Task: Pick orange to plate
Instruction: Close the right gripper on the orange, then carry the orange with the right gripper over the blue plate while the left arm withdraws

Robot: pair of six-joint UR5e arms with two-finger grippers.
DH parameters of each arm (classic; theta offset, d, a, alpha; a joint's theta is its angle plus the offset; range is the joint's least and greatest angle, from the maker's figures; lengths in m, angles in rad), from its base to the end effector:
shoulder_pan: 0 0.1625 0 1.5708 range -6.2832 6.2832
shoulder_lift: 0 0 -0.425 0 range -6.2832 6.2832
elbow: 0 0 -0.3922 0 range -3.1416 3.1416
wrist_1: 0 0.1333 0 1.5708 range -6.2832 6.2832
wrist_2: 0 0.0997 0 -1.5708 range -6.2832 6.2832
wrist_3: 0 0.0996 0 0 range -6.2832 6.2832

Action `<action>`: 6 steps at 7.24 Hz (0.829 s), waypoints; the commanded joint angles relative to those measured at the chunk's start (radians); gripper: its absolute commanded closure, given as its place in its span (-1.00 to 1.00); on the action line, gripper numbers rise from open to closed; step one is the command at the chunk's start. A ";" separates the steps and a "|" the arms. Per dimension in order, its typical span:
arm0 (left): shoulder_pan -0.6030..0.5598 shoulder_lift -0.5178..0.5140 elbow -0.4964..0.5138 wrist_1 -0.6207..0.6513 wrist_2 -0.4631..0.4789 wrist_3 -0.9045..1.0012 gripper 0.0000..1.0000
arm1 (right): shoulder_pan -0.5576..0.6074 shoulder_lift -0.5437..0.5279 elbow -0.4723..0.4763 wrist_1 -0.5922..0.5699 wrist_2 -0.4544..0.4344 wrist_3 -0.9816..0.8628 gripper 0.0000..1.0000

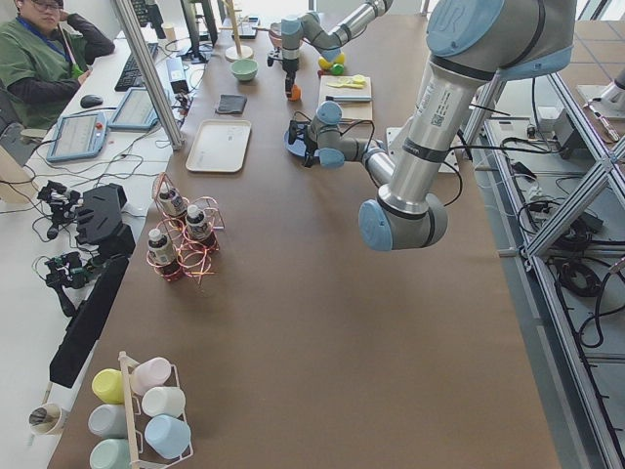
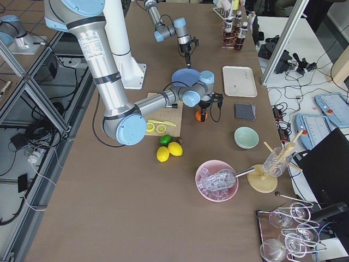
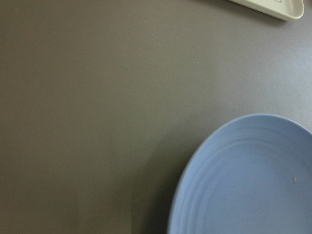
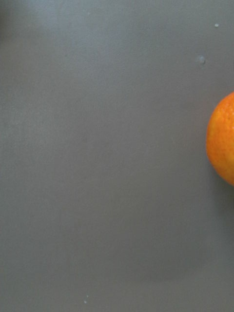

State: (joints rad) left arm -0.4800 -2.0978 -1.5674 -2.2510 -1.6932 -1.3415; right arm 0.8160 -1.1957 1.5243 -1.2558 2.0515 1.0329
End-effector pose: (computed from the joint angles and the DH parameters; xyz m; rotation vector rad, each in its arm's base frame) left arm 0.5485 -0.4221 0.2761 0.3172 1.1656 -0.1458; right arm -0.3884 -0.5403 0.4422 0.0337 -0.7820 0.1091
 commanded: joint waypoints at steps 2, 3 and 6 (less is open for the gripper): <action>-0.041 0.004 0.004 0.004 -0.006 0.050 -0.96 | 0.002 -0.007 0.078 -0.004 0.009 0.004 1.00; -0.067 0.007 0.000 0.007 -0.002 0.109 -0.96 | 0.003 -0.008 0.141 -0.026 0.010 0.007 1.00; -0.172 0.093 -0.060 0.011 0.000 0.384 -0.96 | -0.088 0.031 0.252 -0.108 -0.067 0.131 1.00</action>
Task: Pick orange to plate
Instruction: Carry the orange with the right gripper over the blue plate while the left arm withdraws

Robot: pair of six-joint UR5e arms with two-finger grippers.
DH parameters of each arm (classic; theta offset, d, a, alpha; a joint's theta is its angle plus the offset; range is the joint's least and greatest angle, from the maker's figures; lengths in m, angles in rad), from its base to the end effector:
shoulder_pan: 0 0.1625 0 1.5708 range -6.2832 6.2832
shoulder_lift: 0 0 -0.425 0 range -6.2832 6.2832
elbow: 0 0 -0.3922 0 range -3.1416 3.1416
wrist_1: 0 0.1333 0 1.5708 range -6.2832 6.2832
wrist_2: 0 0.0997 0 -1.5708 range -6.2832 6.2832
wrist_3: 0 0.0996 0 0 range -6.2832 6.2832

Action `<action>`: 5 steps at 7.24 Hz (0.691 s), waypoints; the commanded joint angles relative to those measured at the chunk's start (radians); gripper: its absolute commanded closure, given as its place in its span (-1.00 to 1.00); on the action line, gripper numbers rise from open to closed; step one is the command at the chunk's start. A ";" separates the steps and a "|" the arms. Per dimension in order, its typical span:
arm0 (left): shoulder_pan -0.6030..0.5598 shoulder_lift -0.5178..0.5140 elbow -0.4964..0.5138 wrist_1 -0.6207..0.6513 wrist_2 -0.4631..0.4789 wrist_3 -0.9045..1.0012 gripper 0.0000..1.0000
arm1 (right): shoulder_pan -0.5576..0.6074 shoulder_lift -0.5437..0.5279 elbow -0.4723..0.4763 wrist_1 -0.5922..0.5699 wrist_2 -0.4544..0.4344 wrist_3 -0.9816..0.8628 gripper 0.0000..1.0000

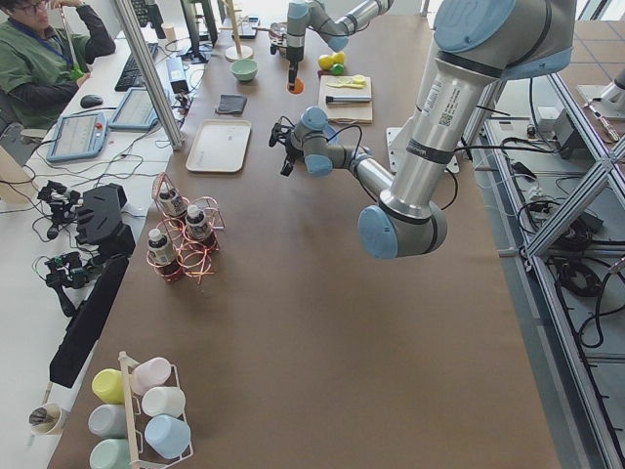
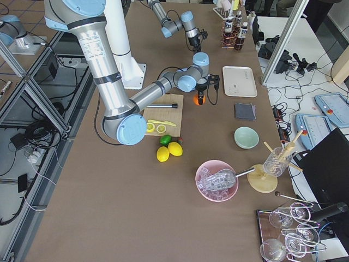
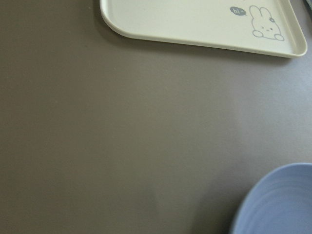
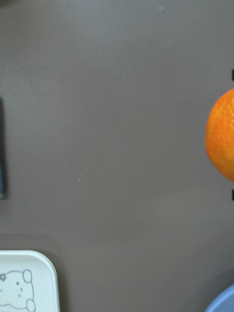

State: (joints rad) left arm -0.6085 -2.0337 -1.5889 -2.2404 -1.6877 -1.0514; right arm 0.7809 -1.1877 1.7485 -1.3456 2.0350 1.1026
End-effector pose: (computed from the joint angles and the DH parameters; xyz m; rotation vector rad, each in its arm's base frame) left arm 0.4789 -0.4820 0.3106 0.5265 1.0265 -0.0117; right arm -0.3811 -0.5026 0.3405 0.0942 -0.8823 0.1096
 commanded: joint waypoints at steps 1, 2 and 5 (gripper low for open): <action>-0.077 0.053 -0.078 0.017 -0.004 0.243 -0.96 | -0.112 0.061 0.026 -0.041 -0.109 0.094 1.00; -0.129 0.094 -0.110 0.042 -0.013 0.284 -0.96 | -0.161 0.112 0.026 -0.087 -0.148 0.139 1.00; -0.204 0.154 -0.111 0.028 -0.067 0.286 -0.96 | -0.273 0.253 -0.009 -0.179 -0.252 0.194 1.00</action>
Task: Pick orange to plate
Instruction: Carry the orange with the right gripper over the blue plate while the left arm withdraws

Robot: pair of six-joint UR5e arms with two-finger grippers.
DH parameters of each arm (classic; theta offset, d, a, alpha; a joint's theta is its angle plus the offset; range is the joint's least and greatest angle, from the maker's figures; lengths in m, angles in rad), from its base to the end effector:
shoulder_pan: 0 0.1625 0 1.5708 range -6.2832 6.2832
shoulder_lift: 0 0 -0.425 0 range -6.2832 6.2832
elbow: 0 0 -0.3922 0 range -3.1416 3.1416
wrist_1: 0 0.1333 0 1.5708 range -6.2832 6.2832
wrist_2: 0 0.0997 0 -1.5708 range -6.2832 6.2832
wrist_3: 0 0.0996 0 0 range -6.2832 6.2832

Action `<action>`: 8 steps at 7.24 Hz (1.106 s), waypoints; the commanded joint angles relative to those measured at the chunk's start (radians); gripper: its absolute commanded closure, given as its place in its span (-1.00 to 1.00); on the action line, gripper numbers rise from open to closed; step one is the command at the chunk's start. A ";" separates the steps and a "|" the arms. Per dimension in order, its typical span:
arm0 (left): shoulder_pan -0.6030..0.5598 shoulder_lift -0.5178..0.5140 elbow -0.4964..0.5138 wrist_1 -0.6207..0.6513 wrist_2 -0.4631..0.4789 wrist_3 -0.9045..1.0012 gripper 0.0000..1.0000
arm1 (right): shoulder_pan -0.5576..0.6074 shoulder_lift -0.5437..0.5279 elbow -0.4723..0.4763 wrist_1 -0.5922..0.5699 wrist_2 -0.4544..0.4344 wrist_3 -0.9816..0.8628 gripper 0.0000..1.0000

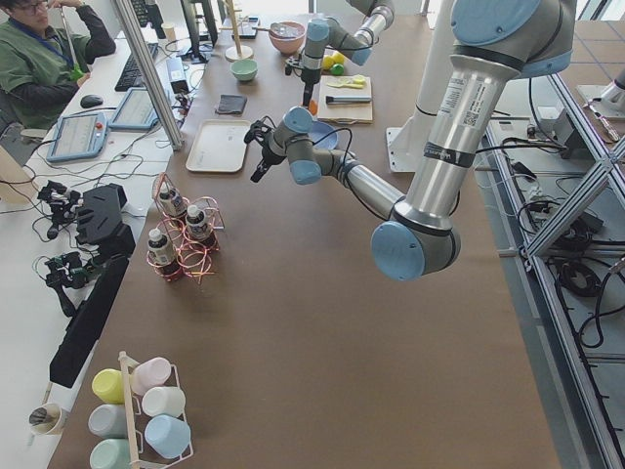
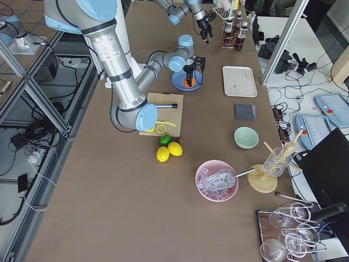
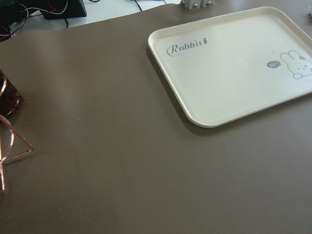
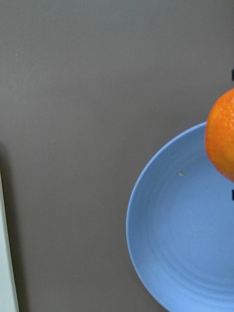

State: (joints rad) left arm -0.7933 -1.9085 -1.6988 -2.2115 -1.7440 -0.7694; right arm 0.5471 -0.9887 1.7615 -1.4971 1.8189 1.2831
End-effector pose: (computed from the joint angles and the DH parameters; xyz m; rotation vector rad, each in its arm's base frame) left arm 0.3547 -0.5259 0.3422 0.6812 0.8820 0.1031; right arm -0.5009 -0.4326 0.2330 0.1283 -0.8645 0.1377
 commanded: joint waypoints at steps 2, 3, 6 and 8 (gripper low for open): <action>-0.043 0.065 -0.004 -0.001 -0.012 0.005 -0.96 | -0.061 0.146 -0.139 -0.019 -0.061 0.019 1.00; -0.072 0.074 -0.002 -0.001 -0.058 0.024 -0.96 | -0.067 0.165 -0.170 -0.018 -0.070 0.022 1.00; -0.129 0.085 0.007 0.013 -0.147 0.084 -0.96 | -0.090 0.165 -0.214 -0.015 -0.101 0.016 1.00; -0.130 0.086 0.007 0.013 -0.147 0.085 -0.96 | -0.091 0.168 -0.215 -0.015 -0.104 0.022 0.42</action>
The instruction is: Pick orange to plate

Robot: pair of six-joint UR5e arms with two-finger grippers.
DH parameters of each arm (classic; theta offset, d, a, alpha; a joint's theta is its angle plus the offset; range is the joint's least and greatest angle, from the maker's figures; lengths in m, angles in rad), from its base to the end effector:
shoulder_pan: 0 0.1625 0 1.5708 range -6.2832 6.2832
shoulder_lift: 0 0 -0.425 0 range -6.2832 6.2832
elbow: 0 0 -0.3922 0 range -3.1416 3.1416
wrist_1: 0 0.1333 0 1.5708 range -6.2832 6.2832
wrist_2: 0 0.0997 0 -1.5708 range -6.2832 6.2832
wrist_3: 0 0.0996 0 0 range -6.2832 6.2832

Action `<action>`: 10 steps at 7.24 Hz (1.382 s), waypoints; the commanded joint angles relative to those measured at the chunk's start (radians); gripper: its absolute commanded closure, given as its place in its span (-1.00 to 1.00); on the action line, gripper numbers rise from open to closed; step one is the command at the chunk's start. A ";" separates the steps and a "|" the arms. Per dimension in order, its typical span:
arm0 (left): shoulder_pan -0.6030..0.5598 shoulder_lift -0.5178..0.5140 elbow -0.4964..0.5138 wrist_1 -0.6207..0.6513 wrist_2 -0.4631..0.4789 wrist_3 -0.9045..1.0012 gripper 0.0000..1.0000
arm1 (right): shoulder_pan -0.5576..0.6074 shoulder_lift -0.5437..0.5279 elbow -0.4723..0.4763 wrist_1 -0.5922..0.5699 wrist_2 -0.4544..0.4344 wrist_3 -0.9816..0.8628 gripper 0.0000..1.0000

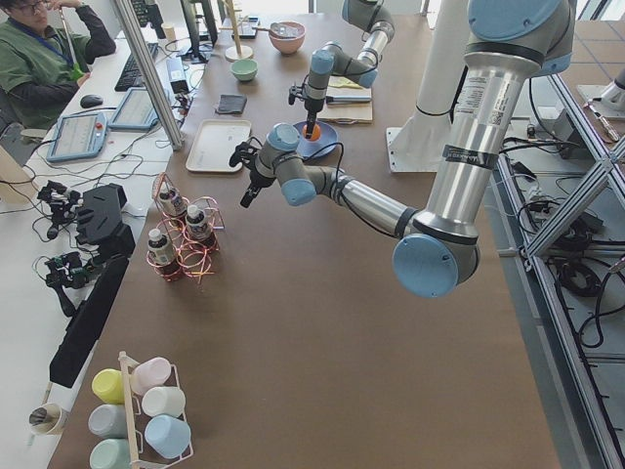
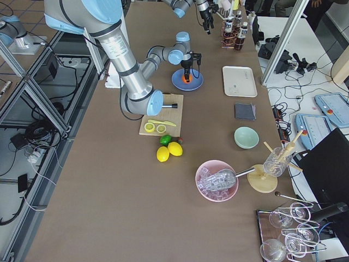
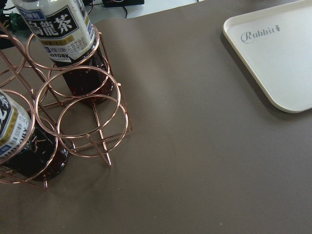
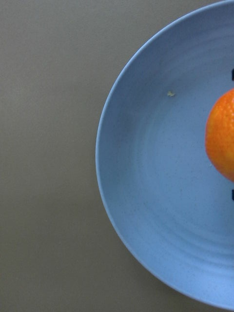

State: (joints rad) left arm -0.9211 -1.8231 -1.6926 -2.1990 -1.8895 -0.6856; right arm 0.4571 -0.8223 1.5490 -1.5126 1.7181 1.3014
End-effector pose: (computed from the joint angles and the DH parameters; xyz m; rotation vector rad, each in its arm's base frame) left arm 0.2844 -0.5431 0.3976 0.5995 0.8436 0.1270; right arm -0.5960 -0.4254 0.2126 0.1479 -0.7823 0.1199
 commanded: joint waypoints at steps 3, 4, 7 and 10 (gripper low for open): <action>-0.007 -0.001 0.016 0.001 -0.002 0.003 -0.96 | -0.002 0.054 -0.056 0.037 0.000 0.058 -1.00; -0.005 -0.001 0.021 0.001 -0.003 0.001 -0.96 | 0.012 0.052 -0.044 0.034 0.009 0.056 -1.00; -0.007 0.036 0.014 -0.002 -0.041 0.003 -0.96 | 0.205 -0.161 0.251 -0.091 0.237 -0.049 -1.00; -0.167 0.117 0.005 -0.002 -0.184 0.077 -0.96 | 0.372 -0.510 0.428 -0.103 0.290 -0.401 -1.00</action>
State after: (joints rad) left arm -1.0126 -1.7413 -1.6845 -2.2009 -2.0088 -0.6629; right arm 0.7548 -1.1923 1.9196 -1.6133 1.9824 1.0531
